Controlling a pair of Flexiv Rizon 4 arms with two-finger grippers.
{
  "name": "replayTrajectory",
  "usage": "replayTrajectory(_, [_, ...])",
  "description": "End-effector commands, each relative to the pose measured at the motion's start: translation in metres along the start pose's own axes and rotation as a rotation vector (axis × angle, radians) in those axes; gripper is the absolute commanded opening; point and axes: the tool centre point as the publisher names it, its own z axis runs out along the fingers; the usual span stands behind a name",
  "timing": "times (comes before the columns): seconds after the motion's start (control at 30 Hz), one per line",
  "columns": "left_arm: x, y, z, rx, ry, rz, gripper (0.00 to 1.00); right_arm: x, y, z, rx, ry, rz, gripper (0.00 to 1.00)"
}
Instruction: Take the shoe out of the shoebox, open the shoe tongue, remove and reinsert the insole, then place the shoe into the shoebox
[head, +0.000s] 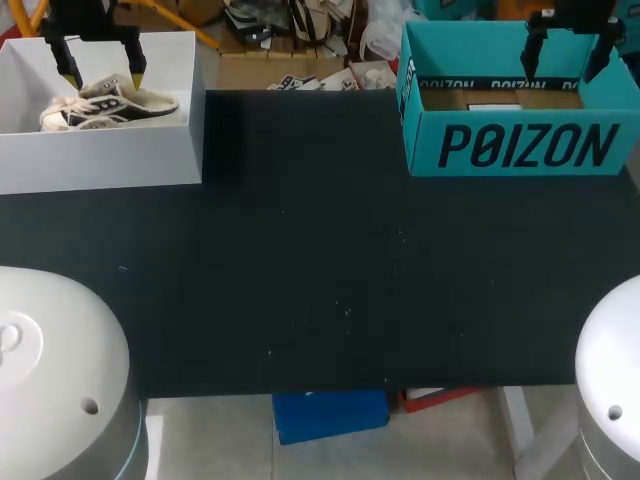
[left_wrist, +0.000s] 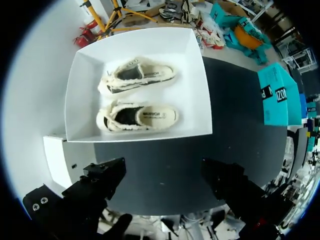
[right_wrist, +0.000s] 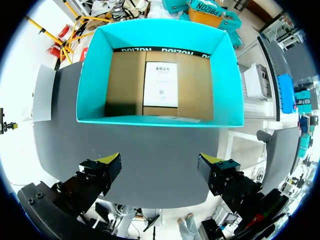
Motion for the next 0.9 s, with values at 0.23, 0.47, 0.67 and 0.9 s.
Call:
replayTrajectory(0.23, [0.0, 0.0, 0.0, 0.0, 0.0, 0.0, 1.0, 0.0, 0.0, 0.0, 0.0, 0.0, 0.0, 1.0])
replayTrajectory(0.47, [0.006, 0.001, 0.001, 0.006, -0.007, 0.158, 1.0, 0.0, 0.0, 0.0, 0.0, 0.0, 0.0, 1.0])
replayTrajectory(0.67, [0.016, -0.002, -0.002, 0.052, -0.053, 0.582, 1.0, 0.0, 0.0, 0.0, 0.0, 0.0, 0.0, 1.0])
replayTrajectory(0.9, [0.021, -0.004, -0.009, 0.069, -0.127, 1.261, 1.0, 0.0, 0.0, 0.0, 0.0, 0.0, 0.0, 1.0])
